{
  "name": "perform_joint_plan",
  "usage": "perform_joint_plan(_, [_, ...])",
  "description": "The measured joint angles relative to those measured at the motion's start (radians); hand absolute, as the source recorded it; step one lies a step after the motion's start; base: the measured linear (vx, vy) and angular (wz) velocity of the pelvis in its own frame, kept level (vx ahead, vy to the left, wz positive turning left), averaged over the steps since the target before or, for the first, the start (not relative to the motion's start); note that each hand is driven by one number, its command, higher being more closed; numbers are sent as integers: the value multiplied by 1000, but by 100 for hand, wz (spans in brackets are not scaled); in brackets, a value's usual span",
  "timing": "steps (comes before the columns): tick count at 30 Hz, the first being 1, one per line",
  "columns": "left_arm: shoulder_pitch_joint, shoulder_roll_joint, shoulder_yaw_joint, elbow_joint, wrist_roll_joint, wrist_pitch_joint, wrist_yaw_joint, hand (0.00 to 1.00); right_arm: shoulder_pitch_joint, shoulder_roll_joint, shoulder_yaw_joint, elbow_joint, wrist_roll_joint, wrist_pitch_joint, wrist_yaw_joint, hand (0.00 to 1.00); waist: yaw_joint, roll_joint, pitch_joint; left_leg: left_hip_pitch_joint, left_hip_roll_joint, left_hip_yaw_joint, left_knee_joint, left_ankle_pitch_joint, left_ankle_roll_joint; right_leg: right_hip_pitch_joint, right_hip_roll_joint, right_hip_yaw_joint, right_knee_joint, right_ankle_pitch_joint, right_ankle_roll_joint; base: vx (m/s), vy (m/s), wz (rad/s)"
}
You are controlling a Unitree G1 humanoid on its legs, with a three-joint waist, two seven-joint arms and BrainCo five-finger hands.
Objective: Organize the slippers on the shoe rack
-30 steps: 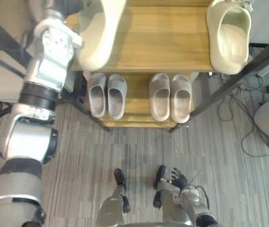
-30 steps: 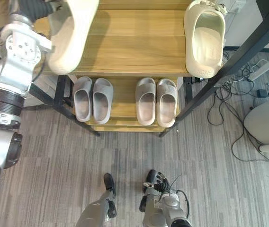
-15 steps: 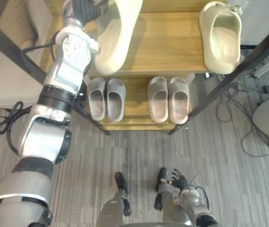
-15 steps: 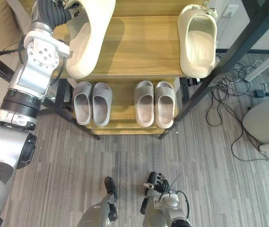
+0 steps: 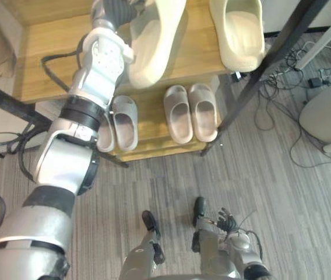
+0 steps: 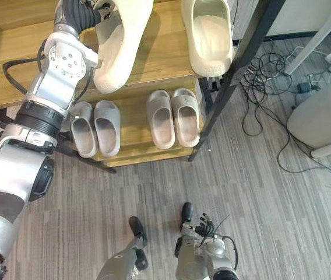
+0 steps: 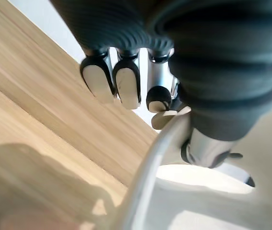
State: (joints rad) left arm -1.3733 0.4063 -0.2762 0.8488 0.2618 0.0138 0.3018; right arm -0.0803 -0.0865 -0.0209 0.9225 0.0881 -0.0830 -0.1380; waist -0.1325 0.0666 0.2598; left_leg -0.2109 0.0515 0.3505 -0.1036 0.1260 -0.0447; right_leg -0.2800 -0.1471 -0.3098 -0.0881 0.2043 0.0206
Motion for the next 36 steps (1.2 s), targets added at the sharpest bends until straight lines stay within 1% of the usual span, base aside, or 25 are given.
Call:
perform_joint_plan(2, [-2, 0, 0, 6, -1, 0, 5, 100, -1, 0, -9, -1, 0, -1, 0, 0, -3, 4, 2, 0, -1, 3, 0, 0, 0, -3, -1, 5, 0, 1, 1, -17, 78, -7])
perform_joint_plan(3, [-10, 0, 0, 8, -1, 1, 6, 0, -1, -4, -12, 1, 1, -1, -2, 0, -3, 8, 4, -1, -2, 8, 0, -1, -1, -7, -2, 9, 0, 1, 0, -23, 81, -9])
perform_joint_plan(6, [-39, -2, -1, 9, -7, 2, 7, 0, -2, -6, -15, 0, 2, -6, -3, 0, -7, 10, 5, -13, -7, 17, 0, -1, 0, -24, -8, 15, 0, 5, -2, -28, 89, -8])
perform_joint_plan(7, [-51, -4, -1, 9, -9, 1, 7, 0, -3, -6, -15, 0, 3, -7, -4, 0, -10, 10, 5, -16, -10, 20, 0, -1, 0, -29, -10, 19, 0, 12, 5, -31, 119, -8])
perform_joint_plan(10, [-66, -14, 0, 9, -9, 2, 9, 0, -3, -7, -15, 1, 21, -9, -4, 0, -17, 10, 5, -15, -13, 20, 0, -1, 0, -30, -12, 22, 0, 15, 5, -13, 78, -3])
perform_joint_plan(16, [-68, -35, 3, 12, -30, 2, 24, 0, -1, -11, -15, 10, 32, -11, -5, 0, -23, 10, 5, -13, -13, 20, -1, -1, 0, -29, -13, 20, 0, 15, 4, -17, 81, 0])
perform_joint_plan(21, [-68, -61, 7, 20, -32, 2, 25, 0, 5, -14, -15, 17, 33, -12, -4, 0, -23, 11, 6, 3, -14, 11, -6, -1, 0, -7, -15, 10, 0, 12, 3, -10, 92, 5])
perform_joint_plan(31, [-65, -96, 27, 34, -85, 2, 25, 0, 5, -30, -10, 22, 33, -13, 3, 0, -23, 16, 6, 10, -26, -10, -6, 3, 5, 13, -31, -10, 0, 12, 9, -11, 93, 7])
perform_joint_plan(33, [-47, -123, 33, 19, -109, 1, 25, 0, 5, -31, -10, 34, 33, -13, 3, 0, -23, 17, 5, 26, -27, -26, -6, 3, 5, 37, -33, -17, 0, 8, 14, 7, 116, 20])
perform_joint_plan(34, [-27, -134, 33, -15, -110, 0, 25, 0, 7, -31, -8, 37, 32, -13, 4, 0, -22, 21, 3, 32, -27, -36, -6, 3, 4, 52, -35, -30, 0, 2, 16, 10, 68, 20])
perform_joint_plan(36, [-7, -139, 33, -45, -116, -2, 27, 0, 8, -32, -5, 38, 32, -11, 5, 0, -20, 26, 1, 37, -27, -42, -7, 3, 4, 60, -37, -38, 0, -1, 16, 6, 69, 18])
